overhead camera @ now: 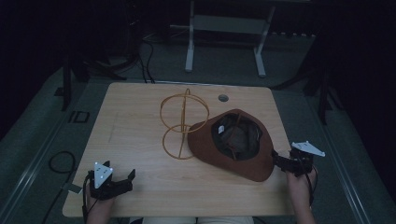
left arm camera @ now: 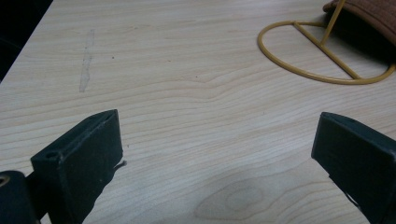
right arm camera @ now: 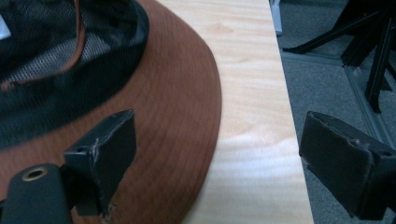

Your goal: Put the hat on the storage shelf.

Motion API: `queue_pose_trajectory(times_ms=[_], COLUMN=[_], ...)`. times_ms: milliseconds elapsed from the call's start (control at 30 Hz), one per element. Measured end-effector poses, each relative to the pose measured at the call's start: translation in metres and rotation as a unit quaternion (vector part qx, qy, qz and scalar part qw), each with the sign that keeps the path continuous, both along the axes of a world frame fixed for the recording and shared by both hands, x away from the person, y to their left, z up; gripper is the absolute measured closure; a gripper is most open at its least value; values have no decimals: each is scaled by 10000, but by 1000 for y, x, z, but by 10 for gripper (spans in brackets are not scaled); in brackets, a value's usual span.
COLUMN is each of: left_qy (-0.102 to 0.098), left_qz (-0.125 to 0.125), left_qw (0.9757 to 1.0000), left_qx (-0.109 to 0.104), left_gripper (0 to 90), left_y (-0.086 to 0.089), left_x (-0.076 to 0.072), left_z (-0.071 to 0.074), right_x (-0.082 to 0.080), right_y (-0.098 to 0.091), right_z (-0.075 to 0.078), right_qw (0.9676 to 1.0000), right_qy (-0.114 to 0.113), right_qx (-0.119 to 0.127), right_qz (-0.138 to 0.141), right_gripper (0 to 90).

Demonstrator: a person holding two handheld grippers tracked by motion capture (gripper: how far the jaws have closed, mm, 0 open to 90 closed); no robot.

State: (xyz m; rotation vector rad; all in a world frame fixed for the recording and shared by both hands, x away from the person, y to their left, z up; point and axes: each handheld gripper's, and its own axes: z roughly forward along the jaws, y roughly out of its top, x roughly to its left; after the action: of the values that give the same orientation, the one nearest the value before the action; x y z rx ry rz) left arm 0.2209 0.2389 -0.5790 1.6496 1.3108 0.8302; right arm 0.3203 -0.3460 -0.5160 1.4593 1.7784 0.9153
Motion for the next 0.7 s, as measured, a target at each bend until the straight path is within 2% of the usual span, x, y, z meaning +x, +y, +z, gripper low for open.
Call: queue_pose_trajectory(times_ms=[33, 100, 167, 233, 267, 300, 333, 467, 633, 700], left_qy=[3, -14, -26, -27, -26, -25, -16, 6, 57, 72], left_qz=[-28, -38, -52, -60, -64, -66, -87, -102, -152, -167], left_qw=[10000, 10000, 10000, 10000, 10000, 10000, 9999, 9999, 9999, 9998], left_qx=[-3, 1, -28, -32, -48, -58, -72, -67, -32, -6], left_gripper=[26, 26, 26, 26, 26, 26, 26, 26, 26, 26], left_y=[0, -1, -2, -2, -2, -1, -1, -2, -3, -4], left_x=[0, 0, -1, -1, -1, -1, -1, 0, 0, 0], left_z=[0, 0, 1, 1, 0, 0, 0, 0, 0, 0], right_x=[0, 7, 10, 16, 21, 21, 28, 39, 58, 65], right_y=[0, 2, 3, 7, 10, 10, 14, 20, 34, 40], right_z=[0, 7, 9, 15, 20, 20, 26, 32, 35, 35], right_qw=[10000, 9995, 9992, 9994, 9994, 9994, 9992, 9992, 9981, 9981], right_qy=[0, 170, 172, 167, 26, 26, -31, -72, 39, 134], right_qx=[0, 244, 341, 283, 312, 312, 358, 331, 441, 404], right_qz=[0, 92, 120, 124, 118, 118, 188, 207, 436, 443], right_gripper=[107, 125, 126, 126, 126, 126, 133, 147, 155, 139])
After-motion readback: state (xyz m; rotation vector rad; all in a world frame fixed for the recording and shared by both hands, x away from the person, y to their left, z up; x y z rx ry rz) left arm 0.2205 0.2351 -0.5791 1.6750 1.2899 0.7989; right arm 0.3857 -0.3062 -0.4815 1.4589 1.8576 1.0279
